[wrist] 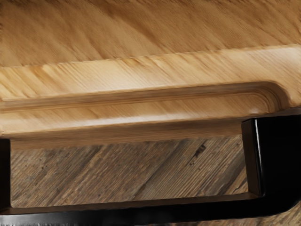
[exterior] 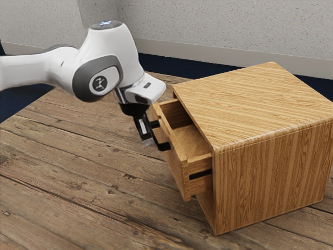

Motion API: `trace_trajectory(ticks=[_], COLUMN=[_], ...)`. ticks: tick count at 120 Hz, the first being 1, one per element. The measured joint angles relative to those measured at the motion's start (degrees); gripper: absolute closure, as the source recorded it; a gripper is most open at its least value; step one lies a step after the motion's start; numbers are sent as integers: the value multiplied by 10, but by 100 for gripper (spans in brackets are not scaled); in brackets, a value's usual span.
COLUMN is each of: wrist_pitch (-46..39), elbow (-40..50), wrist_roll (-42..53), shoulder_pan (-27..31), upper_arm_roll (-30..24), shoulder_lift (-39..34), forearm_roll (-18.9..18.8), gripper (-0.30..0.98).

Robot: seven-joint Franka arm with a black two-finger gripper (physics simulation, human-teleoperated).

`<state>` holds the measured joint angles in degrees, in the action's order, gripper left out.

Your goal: Push the drawer handle with one arm to close the drawer

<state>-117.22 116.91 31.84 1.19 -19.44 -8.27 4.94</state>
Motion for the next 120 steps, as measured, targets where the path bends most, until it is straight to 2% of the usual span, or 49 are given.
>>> trace_trajectory(ticks=[120], wrist_pitch=[-32], elbow=[-67], wrist_roll=[-1], shoulder_pan=[-9], upper_arm_roll=[-8], shoulder_lift=[78], forearm_roll=[-7], gripper=[79])
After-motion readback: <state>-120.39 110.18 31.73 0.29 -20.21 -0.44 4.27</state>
